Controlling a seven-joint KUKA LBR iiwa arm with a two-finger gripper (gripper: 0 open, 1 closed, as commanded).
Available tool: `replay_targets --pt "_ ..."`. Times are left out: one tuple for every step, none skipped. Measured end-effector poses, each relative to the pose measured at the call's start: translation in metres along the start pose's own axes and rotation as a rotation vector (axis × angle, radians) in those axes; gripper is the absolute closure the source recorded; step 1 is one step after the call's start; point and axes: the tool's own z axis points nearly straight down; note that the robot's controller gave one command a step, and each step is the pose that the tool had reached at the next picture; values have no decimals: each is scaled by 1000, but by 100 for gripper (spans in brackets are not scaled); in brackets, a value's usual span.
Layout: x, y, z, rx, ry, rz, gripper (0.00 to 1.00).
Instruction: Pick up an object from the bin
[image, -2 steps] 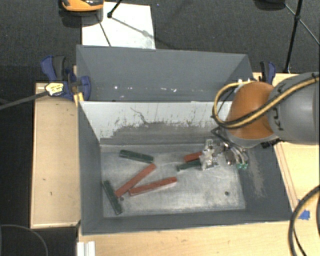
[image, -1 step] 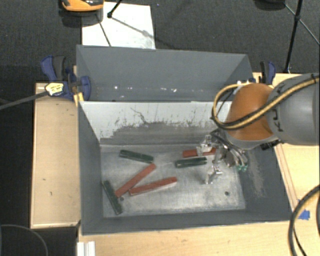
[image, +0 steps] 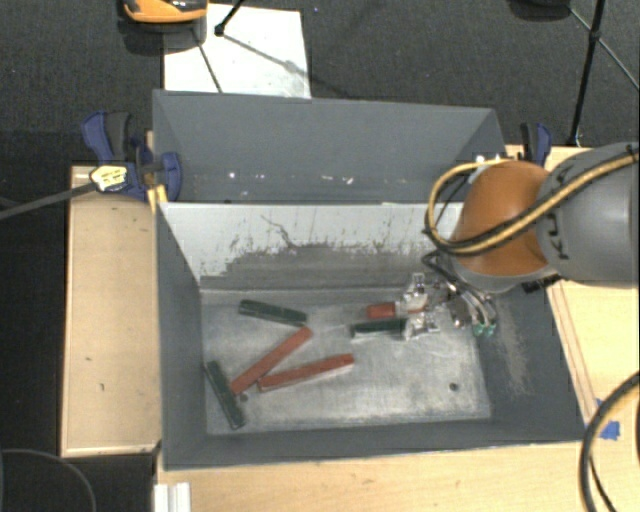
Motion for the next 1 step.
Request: replay_targets --pt "0 0 0 0 0 -1 100"
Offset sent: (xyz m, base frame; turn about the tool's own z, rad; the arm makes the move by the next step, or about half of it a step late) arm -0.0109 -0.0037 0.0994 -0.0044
